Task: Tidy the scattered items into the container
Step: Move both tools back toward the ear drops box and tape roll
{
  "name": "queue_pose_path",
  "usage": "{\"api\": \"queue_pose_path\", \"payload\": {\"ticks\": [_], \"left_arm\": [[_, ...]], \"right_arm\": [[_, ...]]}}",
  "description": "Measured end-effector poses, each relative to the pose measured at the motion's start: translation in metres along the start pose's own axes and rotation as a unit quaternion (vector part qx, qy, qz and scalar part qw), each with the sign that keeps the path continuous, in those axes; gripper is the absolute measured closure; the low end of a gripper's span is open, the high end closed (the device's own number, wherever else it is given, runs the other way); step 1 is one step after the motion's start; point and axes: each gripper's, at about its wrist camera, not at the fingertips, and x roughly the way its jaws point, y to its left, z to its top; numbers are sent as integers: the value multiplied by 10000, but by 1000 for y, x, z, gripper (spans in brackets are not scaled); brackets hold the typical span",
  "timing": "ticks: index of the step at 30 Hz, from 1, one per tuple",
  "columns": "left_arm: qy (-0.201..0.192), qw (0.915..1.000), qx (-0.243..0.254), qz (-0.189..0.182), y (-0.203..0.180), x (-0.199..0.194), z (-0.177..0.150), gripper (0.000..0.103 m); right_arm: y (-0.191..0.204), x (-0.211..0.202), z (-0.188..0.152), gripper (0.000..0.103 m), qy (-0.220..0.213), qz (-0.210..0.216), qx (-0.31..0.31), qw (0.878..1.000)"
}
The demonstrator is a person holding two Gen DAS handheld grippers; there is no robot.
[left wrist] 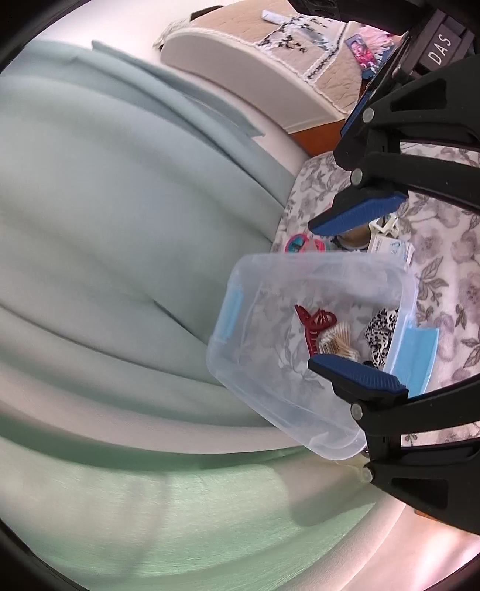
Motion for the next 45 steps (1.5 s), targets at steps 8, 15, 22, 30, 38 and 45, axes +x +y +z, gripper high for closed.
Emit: {"api": "queue_pose_path", "payload": {"ticks": [8,15,22,30,38,45], "left_arm": [[-50,9996,270,-70,-17,-39,8,33],[-13,9991,431,-46,-34,-14,7,27],[127,9974,703,119,-12,71,6,27],[161,9964,804,214,-30,111,0,15],[296,9933,1047,390,-53,137,-11,12],[398,9915,1159,435,-66,159,-17,12]], "right_arm": [[-20,-34,-9,23,-258,-238,79,9994],[-41,-53,-16,16,-445,-386,220,9980],[-64,-61,-23,15,-507,-579,364,9964],[-97,-64,-25,6,-537,-726,579,9942],[-130,-56,-30,0,-454,-811,763,9927],[-158,-47,-36,0,-433,-934,896,9906]]}}
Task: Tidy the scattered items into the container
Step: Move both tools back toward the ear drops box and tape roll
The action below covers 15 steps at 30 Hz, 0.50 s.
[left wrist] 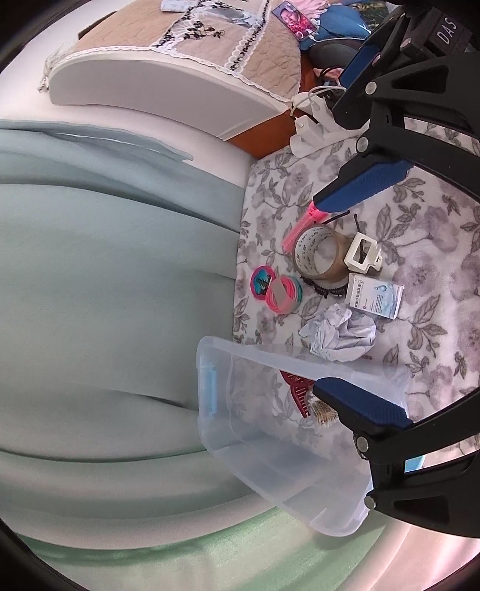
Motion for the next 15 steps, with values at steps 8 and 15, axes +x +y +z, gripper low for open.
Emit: {"api": "queue_pose_path", "payload": {"ticks": [8,15], "left_arm": [[100,9999,-41,-123,-6,29,-8,11],[395,9989,-112,-230,-3,57,-21,3]], "right_arm": [[-20,18,-5,0,111,-186,85,9997],[-31,36,-13,0,257,-219,49,9994]]}}
